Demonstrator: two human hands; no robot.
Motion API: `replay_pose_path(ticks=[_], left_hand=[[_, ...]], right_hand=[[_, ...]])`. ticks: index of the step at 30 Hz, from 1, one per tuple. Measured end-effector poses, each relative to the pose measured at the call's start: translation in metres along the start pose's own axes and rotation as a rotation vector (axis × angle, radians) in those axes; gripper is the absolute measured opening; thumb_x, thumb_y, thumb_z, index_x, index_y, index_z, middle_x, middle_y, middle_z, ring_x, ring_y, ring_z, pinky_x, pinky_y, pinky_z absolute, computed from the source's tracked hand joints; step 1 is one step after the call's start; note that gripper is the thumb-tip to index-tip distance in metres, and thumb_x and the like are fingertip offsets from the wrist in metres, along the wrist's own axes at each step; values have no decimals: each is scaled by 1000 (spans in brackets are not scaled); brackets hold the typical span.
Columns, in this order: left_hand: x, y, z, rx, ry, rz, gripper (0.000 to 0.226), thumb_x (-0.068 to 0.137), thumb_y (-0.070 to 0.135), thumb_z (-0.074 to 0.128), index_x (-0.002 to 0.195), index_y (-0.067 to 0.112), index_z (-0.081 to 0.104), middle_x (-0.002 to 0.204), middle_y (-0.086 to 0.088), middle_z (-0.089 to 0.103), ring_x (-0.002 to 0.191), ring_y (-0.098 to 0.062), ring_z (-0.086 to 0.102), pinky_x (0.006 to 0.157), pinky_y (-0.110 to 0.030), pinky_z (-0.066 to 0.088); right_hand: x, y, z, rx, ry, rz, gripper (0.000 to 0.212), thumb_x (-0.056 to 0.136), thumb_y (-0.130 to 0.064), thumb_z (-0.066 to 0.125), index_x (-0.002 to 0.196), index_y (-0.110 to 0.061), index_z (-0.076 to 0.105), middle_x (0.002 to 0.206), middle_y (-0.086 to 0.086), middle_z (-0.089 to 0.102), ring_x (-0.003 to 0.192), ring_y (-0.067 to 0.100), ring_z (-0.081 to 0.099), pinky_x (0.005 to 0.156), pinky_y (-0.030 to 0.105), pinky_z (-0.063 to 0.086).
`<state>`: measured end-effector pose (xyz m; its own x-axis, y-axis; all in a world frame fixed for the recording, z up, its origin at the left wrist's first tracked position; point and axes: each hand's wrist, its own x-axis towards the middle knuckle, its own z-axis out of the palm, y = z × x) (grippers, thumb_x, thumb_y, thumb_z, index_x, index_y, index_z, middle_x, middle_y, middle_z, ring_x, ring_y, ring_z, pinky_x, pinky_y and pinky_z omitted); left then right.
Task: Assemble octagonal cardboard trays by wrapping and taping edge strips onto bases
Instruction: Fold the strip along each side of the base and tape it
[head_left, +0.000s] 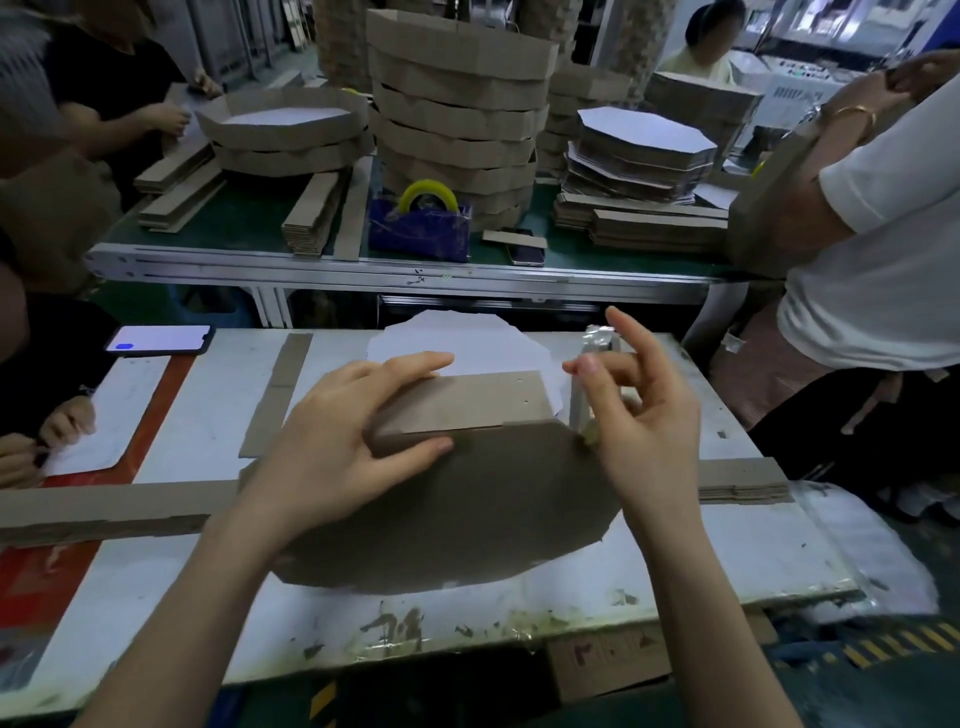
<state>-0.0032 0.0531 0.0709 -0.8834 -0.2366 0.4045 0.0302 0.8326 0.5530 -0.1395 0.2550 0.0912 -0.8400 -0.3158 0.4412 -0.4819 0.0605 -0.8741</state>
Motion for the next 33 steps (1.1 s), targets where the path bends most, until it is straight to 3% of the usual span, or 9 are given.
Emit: replay_pose_path(ticks=[3, 6, 9, 12, 15, 18, 21, 25, 33], left_hand=[[-6, -2, -18, 137, 23, 7, 69, 72, 60, 52, 138, 56, 30, 114, 23, 51, 103, -3, 43, 91, -40, 46], [3, 17, -20, 350, 20, 68, 76, 74, 66, 47, 145, 42, 30, 127, 6, 56, 111, -14, 49, 98, -43, 40], [18, 39, -3, 514, -5, 122, 91, 74, 84, 39, 149, 33, 29, 130, 2, 56, 111, -19, 57, 88, -37, 48], [25, 39, 3, 527, 14, 115, 89, 73, 77, 43, 146, 25, 39, 121, -3, 61, 101, -23, 62, 78, -37, 52], [18, 30, 0, 484, 69, 133, 84, 75, 76, 43, 142, 25, 44, 113, -2, 63, 93, -23, 63, 70, -36, 53], [8, 24, -4, 421, 132, 103, 85, 76, 82, 39, 143, 29, 40, 114, -1, 63, 92, -22, 64, 67, -32, 51], [-1, 19, -7, 317, 189, 19, 84, 75, 83, 39, 144, 35, 34, 121, -1, 61, 98, -22, 61, 71, -34, 50], [-9, 7, -7, 135, 97, -141, 89, 67, 89, 41, 145, 52, 16, 128, 10, 47, 104, -12, 50, 78, -33, 51], [4, 2, -5, 120, -12, -7, 76, 74, 83, 42, 142, 59, 17, 131, 26, 38, 110, 6, 40, 83, -20, 41]], right_hand=[[7, 8, 3, -62, -171, -18, 52, 98, -15, 60, 146, -21, 41, 113, -6, 70, 103, 2, 65, 95, 23, 52], [8, 12, 16, -101, -365, -13, 61, 96, -23, 62, 151, -26, 36, 130, -7, 62, 92, -1, 66, 81, 17, 53], [11, 15, 23, -109, -504, 25, 61, 95, -35, 59, 149, -41, 31, 136, -16, 56, 98, -4, 66, 81, 12, 53], [23, 14, 18, -106, -662, 107, 61, 96, -39, 55, 150, -45, 26, 142, -19, 51, 102, -10, 63, 77, 7, 50], [35, 8, 13, -161, -621, 77, 64, 94, -36, 62, 151, -39, 33, 135, -17, 58, 80, -3, 67, 70, 10, 51], [48, -5, 9, -144, -546, -3, 68, 88, -31, 73, 148, -36, 40, 121, -15, 64, 54, 2, 54, 63, 17, 51], [56, -17, 5, -192, -545, -71, 73, 83, -32, 78, 146, -40, 43, 115, -18, 65, 55, 4, 57, 61, 19, 55], [55, -21, 13, -227, -620, -104, 76, 84, -27, 78, 148, -39, 40, 121, -16, 60, 67, 12, 65, 65, 20, 56], [42, -15, 41, -238, -669, -122, 71, 85, -28, 76, 146, -37, 42, 120, -16, 59, 70, 5, 62, 68, 16, 51]])
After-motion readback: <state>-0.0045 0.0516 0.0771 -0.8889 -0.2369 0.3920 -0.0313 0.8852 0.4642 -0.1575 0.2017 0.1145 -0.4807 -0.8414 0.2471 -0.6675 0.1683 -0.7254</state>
